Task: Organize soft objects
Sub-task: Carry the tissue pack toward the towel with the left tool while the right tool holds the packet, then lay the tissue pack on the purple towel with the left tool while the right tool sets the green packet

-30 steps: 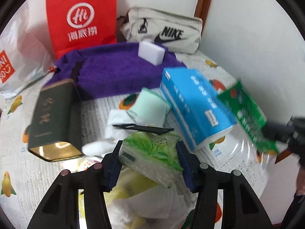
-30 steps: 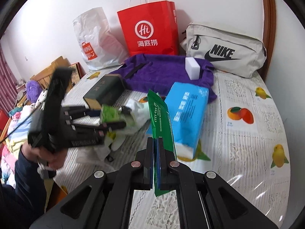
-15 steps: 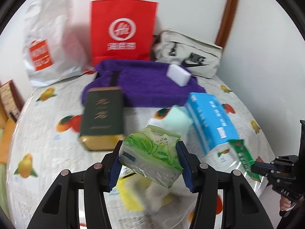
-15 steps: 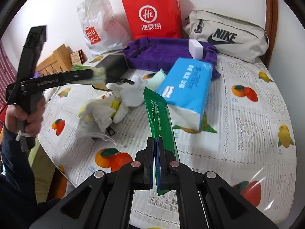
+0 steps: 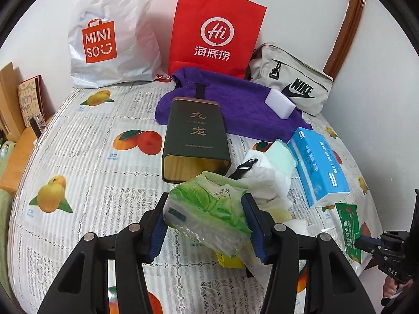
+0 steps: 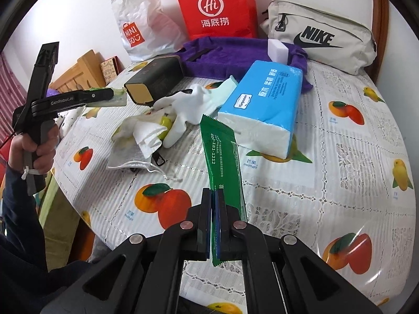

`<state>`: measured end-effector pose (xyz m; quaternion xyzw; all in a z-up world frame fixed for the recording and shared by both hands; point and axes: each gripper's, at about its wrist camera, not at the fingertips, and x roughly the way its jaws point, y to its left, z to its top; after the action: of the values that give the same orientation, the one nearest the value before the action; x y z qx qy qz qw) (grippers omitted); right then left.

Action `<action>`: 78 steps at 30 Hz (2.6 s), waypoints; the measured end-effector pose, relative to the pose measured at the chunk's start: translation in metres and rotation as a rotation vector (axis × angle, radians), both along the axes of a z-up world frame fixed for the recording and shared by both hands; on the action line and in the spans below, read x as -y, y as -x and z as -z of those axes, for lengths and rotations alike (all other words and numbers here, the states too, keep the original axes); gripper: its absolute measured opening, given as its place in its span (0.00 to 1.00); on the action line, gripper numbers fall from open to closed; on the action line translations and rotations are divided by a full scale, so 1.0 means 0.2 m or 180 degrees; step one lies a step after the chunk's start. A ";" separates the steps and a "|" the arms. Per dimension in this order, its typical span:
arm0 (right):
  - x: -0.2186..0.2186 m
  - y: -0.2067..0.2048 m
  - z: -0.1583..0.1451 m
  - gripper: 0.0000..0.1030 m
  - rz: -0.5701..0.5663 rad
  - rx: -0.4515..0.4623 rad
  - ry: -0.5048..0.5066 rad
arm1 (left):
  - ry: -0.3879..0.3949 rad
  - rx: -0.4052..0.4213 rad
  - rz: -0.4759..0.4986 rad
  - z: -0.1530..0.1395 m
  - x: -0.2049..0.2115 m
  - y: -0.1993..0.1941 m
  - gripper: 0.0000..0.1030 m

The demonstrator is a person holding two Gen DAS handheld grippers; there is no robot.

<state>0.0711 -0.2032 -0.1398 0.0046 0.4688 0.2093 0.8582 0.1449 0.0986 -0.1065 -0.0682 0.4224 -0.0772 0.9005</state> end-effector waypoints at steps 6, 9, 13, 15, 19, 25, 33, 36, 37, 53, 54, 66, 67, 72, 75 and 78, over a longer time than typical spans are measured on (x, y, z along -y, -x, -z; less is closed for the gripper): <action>0.02 -0.02 -0.07 0.02 0.0024 0.0078 0.0004 | 0.0024 -0.0031 -0.0078 0.02 -0.05 -0.03 0.50; 0.03 -0.04 -0.12 0.02 0.0016 0.0133 -0.0002 | 0.0042 0.0001 -0.0120 -0.01 -0.09 -0.03 0.50; 0.04 -0.10 -0.18 0.02 0.0035 0.0213 -0.0004 | 0.0100 0.0059 -0.0172 -0.06 -0.13 -0.05 0.50; 0.04 -0.14 -0.20 0.02 0.0044 0.0235 -0.0002 | 0.0115 0.0085 -0.0202 -0.08 -0.15 -0.07 0.50; 0.05 -0.25 -0.22 0.02 0.0080 0.0268 0.0012 | 0.0123 0.0108 -0.0238 -0.12 -0.17 -0.13 0.50; 0.06 -0.43 -0.25 0.02 0.0121 0.0311 0.0035 | 0.0107 0.0133 -0.0263 -0.17 -0.17 -0.26 0.50; 0.05 -0.73 -0.31 0.02 0.0133 0.0391 0.0087 | 0.0102 0.0118 -0.0280 -0.20 -0.17 -0.48 0.50; 0.04 -0.86 -0.33 0.02 0.0117 0.0438 0.0057 | 0.0132 0.0113 -0.0293 -0.21 -0.17 -0.55 0.50; 0.03 -0.90 -0.33 0.02 0.0116 0.0444 0.0048 | 0.0130 0.0112 -0.0288 -0.21 -0.16 -0.58 0.50; -0.12 -1.51 -0.12 0.02 -0.0078 0.0141 0.0298 | 0.0090 0.0003 -0.0173 -0.18 -0.06 -0.96 0.50; -0.13 -1.53 -0.09 0.02 -0.0086 0.0102 0.0343 | 0.0095 0.0000 -0.0159 -0.18 -0.06 -0.97 0.50; -0.17 -1.66 0.07 0.03 -0.0130 -0.0253 0.0530 | 0.0157 -0.0190 -0.0004 -0.08 0.03 -1.19 0.50; -0.17 -1.66 0.08 0.04 -0.0142 -0.0264 0.0520 | 0.0130 -0.0215 0.0022 -0.07 0.05 -1.20 0.50; -0.18 -1.66 0.09 0.17 -0.0182 -0.0276 0.0498 | 0.0109 -0.0380 0.0156 0.00 0.14 -1.27 0.50; -0.16 -1.64 0.06 0.34 -0.0173 -0.0199 0.0466 | 0.0101 -0.0422 0.0210 0.03 0.18 -1.29 0.50; -0.13 -1.61 0.01 0.39 -0.0116 -0.0108 0.0410 | 0.0124 -0.0450 0.0249 0.05 0.21 -1.30 0.50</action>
<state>0.3936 -0.1770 -0.1410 -0.0556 0.4957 0.1942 0.8446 0.4051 0.0571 -0.1168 -0.0745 0.4857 -0.1156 0.8633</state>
